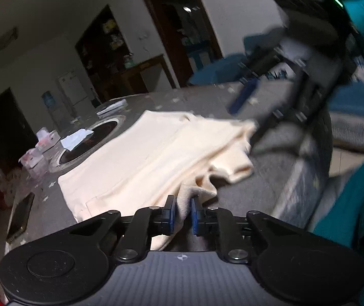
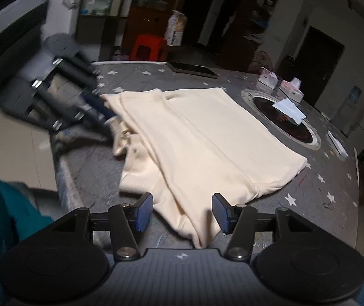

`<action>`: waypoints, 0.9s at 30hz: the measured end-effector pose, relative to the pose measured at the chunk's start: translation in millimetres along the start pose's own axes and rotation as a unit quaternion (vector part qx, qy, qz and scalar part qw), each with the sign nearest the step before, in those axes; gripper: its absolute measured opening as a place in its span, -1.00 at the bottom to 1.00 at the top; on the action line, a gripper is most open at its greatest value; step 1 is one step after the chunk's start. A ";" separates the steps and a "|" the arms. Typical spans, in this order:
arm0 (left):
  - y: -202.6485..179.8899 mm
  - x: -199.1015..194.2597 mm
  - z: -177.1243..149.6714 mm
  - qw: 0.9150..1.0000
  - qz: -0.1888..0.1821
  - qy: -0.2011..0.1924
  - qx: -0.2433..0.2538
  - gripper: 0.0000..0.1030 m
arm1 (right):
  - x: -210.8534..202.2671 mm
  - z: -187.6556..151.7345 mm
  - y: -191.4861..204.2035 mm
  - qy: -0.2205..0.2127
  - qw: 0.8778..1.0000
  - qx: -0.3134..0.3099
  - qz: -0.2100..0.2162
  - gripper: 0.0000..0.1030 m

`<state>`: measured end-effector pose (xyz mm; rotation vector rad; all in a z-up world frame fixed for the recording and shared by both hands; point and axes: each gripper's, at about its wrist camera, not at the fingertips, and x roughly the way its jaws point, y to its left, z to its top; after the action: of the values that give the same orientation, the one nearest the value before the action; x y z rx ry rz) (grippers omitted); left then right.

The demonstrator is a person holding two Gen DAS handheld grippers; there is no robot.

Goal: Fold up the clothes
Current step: 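Grasp the hem corners with both grippers and lift them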

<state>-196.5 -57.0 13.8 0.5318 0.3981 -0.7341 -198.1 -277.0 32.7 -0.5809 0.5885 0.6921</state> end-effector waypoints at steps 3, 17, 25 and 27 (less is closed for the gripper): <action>15.7 3.2 7.3 0.999 0.001 -0.007 -0.043 -0.81 | 0.3 -1.3 6.5 0.000 1.000 -0.021 0.003 0.09; 56.0 17.3 17.3 0.988 0.001 -0.008 -0.156 -0.82 | 35.7 9.1 11.6 -0.034 0.999 0.003 -0.004 -0.53; 38.1 -10.0 0.1 0.993 0.025 0.000 -0.113 -0.07 | 35.3 15.4 -12.0 -0.036 0.997 0.071 0.018 -0.72; 34.1 -13.2 -4.4 0.995 0.030 0.005 -0.098 -0.06 | 34.1 16.6 -14.6 -0.038 0.996 0.079 0.018 -0.72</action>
<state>-181.7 -26.4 27.9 0.3603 0.4564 -0.6270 -161.3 -261.2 25.8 -0.3959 0.5790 0.6918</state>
